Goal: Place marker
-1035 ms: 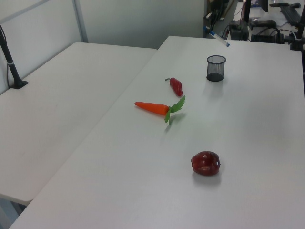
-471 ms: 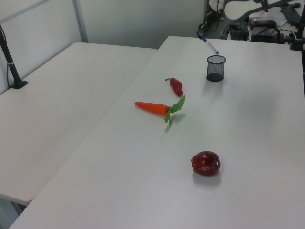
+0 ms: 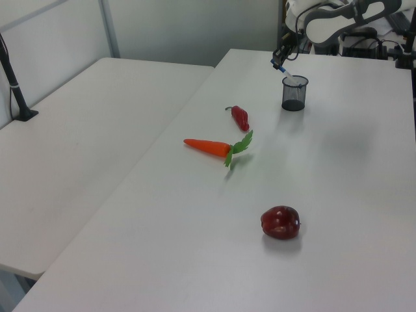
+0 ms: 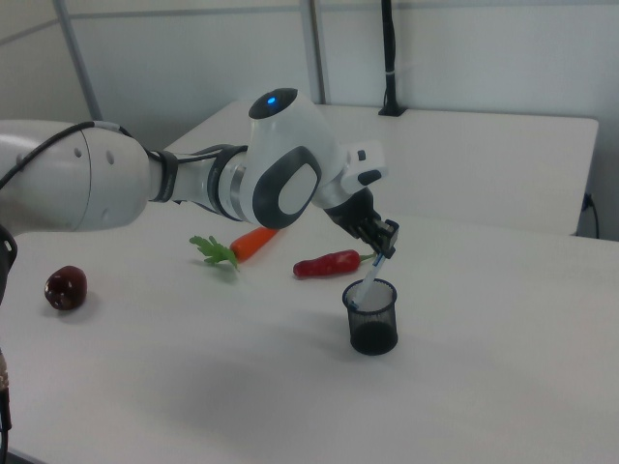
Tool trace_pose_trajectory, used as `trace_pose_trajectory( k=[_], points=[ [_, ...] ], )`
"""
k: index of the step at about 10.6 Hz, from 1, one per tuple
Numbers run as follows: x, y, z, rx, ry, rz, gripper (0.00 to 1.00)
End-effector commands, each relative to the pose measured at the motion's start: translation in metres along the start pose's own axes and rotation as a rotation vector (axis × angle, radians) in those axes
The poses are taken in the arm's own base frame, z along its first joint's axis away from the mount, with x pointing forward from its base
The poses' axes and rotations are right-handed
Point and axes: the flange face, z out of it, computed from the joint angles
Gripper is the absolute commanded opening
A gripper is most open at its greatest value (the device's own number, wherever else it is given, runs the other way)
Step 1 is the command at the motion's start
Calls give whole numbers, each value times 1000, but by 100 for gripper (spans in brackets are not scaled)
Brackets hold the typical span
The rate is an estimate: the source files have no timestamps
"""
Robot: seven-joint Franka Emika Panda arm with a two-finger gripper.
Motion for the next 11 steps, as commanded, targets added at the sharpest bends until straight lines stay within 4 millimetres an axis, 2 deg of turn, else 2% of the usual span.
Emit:
trace_pose_trajectory(
  k=[1, 2, 3, 4, 5, 8, 9, 11],
  points=[
    [-5, 5, -2, -14, 14, -6, 30],
    [-5, 8, -2, -17, 12, -1, 43],
    [-4, 10, -4, -17, 14, 3, 76],
    [-4, 10, -4, -17, 15, 18, 96],
    [-2, 9, -6, -17, 19, 31, 100],
    [3, -8, -19, -4, 35, 15, 100],
    [8, -33, -33, 15, 53, -13, 100],
    [7, -92, -59, 42, -17, -51, 100]
  ],
)
